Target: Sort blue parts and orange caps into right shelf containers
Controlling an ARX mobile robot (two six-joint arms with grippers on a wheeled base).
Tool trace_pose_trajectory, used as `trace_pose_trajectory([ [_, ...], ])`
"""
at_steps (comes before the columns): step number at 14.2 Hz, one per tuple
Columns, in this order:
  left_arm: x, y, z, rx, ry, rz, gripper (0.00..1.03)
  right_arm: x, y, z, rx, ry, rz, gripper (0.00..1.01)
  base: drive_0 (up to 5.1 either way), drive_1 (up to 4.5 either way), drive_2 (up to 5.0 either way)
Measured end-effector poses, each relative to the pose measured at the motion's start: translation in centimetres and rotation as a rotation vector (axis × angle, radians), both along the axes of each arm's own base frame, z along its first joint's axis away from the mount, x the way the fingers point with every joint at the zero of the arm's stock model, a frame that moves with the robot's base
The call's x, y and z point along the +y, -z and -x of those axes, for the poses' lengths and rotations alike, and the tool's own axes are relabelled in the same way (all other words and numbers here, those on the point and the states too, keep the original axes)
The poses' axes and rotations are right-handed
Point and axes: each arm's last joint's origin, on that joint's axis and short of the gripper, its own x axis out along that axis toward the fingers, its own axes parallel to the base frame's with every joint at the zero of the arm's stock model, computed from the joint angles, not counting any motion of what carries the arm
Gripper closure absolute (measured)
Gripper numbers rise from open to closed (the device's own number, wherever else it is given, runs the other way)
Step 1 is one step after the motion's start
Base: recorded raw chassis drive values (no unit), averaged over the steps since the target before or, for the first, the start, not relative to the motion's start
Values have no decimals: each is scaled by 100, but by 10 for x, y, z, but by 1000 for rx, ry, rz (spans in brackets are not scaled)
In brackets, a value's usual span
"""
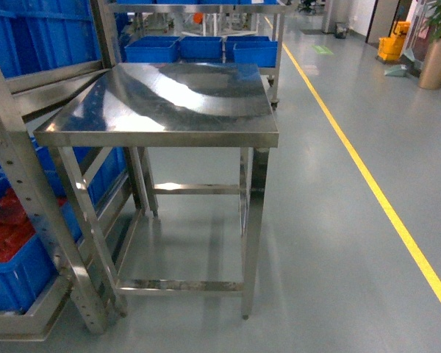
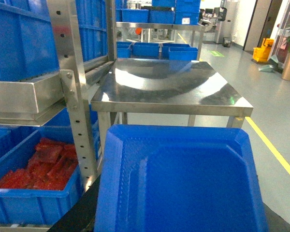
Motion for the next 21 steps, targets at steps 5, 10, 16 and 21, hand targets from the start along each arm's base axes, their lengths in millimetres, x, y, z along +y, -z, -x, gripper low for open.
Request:
trace_pose_trajectory([
  [5, 0, 0, 0, 0, 2, 0, 60, 0, 0, 0, 3, 3, 0, 58, -280, 113, 196],
  [10, 0, 0, 0, 0, 1, 0, 60, 0, 0, 0, 0, 3, 0, 58, -486, 250, 250],
  [16, 0, 0, 0, -1, 0, 0, 60, 0, 0, 0, -3, 2, 0, 58, -486, 250, 250],
  [21, 0, 0, 0, 0, 0, 0, 60, 0, 0, 0, 0, 2, 0, 58, -493, 243, 243],
])
